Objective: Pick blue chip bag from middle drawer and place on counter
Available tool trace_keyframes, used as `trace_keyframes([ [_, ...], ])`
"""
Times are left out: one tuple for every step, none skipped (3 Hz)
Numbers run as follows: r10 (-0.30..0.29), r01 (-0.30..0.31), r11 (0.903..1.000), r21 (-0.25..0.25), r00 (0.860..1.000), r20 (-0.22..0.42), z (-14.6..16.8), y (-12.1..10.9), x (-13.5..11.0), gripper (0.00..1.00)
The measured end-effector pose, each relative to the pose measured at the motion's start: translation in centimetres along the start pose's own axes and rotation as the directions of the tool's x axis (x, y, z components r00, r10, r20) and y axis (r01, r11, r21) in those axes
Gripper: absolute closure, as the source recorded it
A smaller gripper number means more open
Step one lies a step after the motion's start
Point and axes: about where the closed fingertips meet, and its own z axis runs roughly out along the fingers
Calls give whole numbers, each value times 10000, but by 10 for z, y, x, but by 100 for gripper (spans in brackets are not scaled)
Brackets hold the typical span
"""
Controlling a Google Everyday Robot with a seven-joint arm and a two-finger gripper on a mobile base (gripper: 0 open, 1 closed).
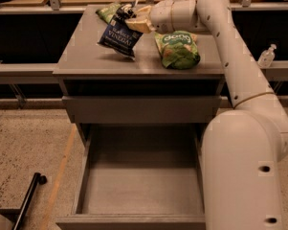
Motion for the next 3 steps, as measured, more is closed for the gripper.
trace_keyframes([
  [31,-30,9995,309,10000,-36,2,-13,12,61],
  [247,-240,9994,249,9994,-258,10,-11,31,38],
  [247,-243,9995,199,9994,-234,13,-10,30,15],
])
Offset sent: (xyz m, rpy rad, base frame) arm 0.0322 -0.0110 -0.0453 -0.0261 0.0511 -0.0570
